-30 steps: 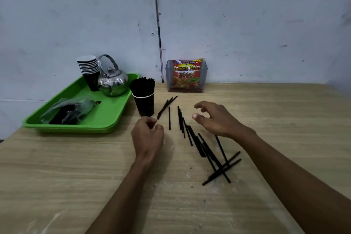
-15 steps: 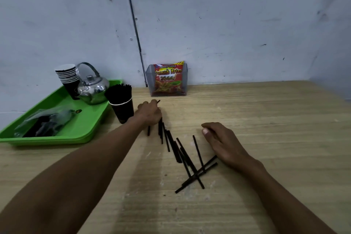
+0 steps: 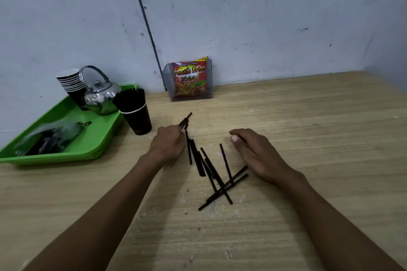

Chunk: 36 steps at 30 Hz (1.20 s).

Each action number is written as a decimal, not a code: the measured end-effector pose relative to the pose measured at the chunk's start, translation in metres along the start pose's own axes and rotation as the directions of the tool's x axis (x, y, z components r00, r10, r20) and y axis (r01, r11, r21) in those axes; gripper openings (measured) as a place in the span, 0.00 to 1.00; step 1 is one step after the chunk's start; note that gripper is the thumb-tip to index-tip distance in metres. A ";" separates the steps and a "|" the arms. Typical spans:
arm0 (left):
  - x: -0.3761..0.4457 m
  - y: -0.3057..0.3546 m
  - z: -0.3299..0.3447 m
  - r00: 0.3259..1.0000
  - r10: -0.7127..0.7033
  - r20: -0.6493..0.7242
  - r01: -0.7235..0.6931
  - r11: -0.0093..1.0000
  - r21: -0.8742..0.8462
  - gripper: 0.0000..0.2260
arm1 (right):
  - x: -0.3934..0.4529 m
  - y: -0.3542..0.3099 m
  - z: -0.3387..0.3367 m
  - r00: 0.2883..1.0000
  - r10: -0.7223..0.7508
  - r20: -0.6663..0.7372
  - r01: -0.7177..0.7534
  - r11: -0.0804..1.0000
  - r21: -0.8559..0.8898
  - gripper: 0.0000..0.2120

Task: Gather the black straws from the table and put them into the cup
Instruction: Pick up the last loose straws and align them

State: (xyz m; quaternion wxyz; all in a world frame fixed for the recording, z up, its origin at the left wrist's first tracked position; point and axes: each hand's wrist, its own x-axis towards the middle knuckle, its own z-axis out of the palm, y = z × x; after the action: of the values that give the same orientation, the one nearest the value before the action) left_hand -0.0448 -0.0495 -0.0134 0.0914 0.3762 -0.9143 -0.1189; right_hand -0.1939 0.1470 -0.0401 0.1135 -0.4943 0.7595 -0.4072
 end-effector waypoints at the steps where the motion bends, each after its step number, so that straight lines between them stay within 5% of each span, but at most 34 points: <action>1: -0.006 0.004 0.000 1.000 0.011 0.000 -0.011 1.000 -0.026 0.15 | -0.001 0.000 0.000 1.000 0.001 0.003 -0.001 1.000 0.000 0.22; 7: -0.039 0.026 0.001 0.995 0.096 -0.031 -0.099 0.985 -0.139 0.15 | -0.009 0.001 -0.003 1.000 -0.005 -0.014 0.005 0.999 0.050 0.21; 10: -0.050 0.035 0.002 0.992 0.113 -0.050 -0.121 0.971 -0.207 0.14 | -0.014 0.000 -0.011 0.996 0.024 0.090 -0.037 0.990 0.138 0.18; 14: -0.057 0.042 0.001 0.989 0.135 -0.056 -0.145 0.951 -0.275 0.13 | -0.024 0.000 -0.031 0.963 0.049 0.264 -0.091 0.985 0.150 0.27; 21: -0.059 0.041 -0.001 0.997 0.057 -0.055 -0.072 0.946 -0.318 0.13 | -0.028 -0.013 -0.032 0.938 0.004 0.347 -0.033 0.997 0.077 0.21; 26: -0.060 0.049 0.002 0.998 0.057 -0.041 -0.067 0.948 -0.313 0.13 | -0.025 -0.012 -0.022 0.959 -0.073 0.273 0.043 0.993 0.114 0.07; 36: -0.067 0.056 0.009 0.993 0.119 -0.003 -0.113 0.939 -0.325 0.13 | -0.002 -0.007 0.002 0.990 -0.129 0.049 0.128 0.991 0.022 0.11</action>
State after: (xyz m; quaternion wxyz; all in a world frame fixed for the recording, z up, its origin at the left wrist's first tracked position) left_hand -0.0380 0.0380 -0.0110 0.1512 0.3007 -0.9036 -0.2651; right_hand -0.1874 0.1466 -0.0369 0.1109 -0.5514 0.7190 -0.4084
